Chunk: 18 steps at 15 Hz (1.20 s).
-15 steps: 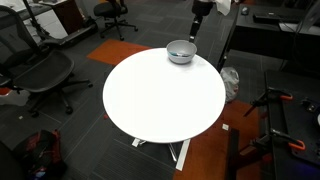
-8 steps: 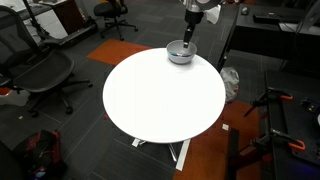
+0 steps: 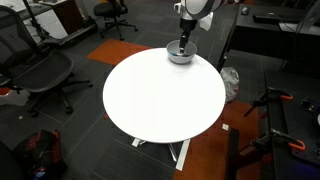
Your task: Remove the marker from the mug cup and place it on the table
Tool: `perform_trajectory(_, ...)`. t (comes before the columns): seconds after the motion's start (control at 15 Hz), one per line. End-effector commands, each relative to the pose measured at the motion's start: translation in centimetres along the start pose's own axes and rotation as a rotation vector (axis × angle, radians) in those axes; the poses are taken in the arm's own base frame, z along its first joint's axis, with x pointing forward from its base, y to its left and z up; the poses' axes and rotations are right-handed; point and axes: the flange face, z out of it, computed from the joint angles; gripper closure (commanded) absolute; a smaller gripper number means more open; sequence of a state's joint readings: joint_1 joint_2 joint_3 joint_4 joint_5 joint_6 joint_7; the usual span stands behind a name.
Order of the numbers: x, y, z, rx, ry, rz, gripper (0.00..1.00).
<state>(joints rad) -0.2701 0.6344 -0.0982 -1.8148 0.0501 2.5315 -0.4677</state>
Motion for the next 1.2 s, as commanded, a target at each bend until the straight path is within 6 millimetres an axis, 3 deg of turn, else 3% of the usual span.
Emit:
perform_trajectory(0.0, 1.2, 0.7, 1.2, 0.005, -0.035, 0.002, 0.0)
perform_trajectory(0.8, 3.0, 1.3, 4.5, 0.029, -0.097, 0.0, 0.0)
perform_trajectory(0.87, 3.1, 1.3, 4.7, 0.03, -0.1, -0.002, 0.25)
perform_trajectory(0.93, 3.2, 1.2, 4.9, 0.033, -0.105, -0.006, 0.26)
perform_trajectory(1.13, 3.5, 1.2, 5.2, 0.036, -0.108, -0.008, 0.49)
